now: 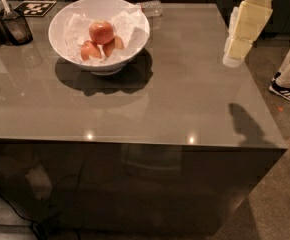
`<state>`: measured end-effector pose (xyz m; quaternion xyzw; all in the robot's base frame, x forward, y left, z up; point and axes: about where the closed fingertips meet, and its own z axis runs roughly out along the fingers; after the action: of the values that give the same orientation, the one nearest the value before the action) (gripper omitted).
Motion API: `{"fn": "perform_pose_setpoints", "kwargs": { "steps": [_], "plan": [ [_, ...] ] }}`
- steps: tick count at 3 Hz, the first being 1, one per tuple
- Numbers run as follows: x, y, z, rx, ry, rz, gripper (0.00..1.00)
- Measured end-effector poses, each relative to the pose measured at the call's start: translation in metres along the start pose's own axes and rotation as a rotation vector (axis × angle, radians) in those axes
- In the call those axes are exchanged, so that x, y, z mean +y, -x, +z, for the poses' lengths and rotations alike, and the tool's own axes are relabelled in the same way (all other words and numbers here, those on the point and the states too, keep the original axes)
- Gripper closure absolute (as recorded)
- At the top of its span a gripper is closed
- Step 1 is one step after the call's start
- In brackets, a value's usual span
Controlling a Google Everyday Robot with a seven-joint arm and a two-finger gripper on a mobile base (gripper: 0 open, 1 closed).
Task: Pick apple from white bowl
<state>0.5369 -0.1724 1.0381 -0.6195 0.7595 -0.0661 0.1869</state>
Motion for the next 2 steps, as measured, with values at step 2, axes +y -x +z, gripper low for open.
{"fn": "perform_pose_setpoints", "kwargs": {
  "steps": [2],
  "plan": [
    [-0.053,0.069,0.012,-0.074,-0.033,-0.097,0.0]
  ]
}}
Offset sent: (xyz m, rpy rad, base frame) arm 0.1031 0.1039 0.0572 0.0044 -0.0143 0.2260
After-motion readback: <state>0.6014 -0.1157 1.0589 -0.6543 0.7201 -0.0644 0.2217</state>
